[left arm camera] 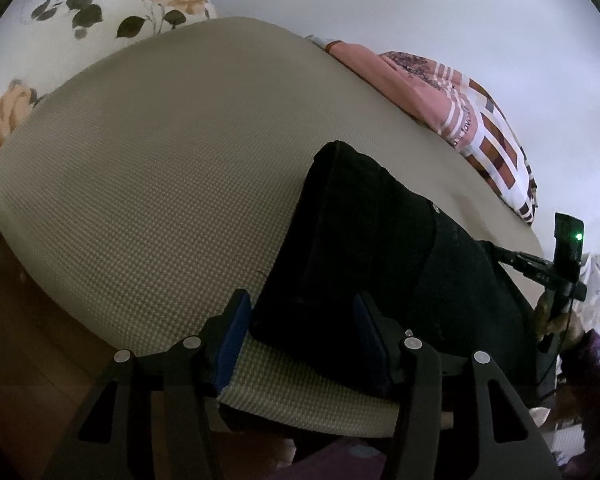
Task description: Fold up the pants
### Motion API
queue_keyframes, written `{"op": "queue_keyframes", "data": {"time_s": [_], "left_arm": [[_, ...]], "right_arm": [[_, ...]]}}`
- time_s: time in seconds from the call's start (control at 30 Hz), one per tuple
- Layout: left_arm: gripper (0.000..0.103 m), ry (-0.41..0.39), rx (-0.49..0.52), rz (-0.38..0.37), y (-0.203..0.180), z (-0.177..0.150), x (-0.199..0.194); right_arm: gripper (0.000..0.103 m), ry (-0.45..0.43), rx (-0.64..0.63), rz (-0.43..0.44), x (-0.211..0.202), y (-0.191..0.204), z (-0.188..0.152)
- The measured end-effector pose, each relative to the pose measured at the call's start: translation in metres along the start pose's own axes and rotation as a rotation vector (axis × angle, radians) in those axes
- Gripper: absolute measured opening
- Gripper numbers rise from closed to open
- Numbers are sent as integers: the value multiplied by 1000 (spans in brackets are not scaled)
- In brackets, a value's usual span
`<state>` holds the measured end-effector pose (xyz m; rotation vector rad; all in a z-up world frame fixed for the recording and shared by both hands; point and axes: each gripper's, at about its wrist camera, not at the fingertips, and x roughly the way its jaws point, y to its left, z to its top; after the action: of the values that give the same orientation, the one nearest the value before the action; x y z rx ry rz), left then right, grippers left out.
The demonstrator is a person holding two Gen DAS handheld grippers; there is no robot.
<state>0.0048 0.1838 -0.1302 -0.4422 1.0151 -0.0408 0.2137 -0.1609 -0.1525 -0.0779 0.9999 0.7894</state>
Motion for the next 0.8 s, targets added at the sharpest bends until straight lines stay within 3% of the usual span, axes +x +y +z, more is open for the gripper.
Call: {"op": "queue_keyframes", "data": {"time_s": [0.13,0.3,0.5,0.6,0.73,0.8], "left_arm": [[58,-2,-13,-2,2,0,0],[59,-1,-15,-1,1,2,0],[59,-9,-2,1,-3,5,-6],[59,-15,16,25,-5,10,-14],[59,-12,-15,44,7,20,-25],[59,-6,-40,37,15,22,-29]], "right_arm": [[5,-37,11,-61,7,0,3],[6,-68,1,-78,9,1,2],[11,-93,-9,-148,12,7,3],[26,-103,24,-189,12,3,3],[31,-123,2,-266,15,11,3],[45,-124,33,-288,14,7,4]]}}
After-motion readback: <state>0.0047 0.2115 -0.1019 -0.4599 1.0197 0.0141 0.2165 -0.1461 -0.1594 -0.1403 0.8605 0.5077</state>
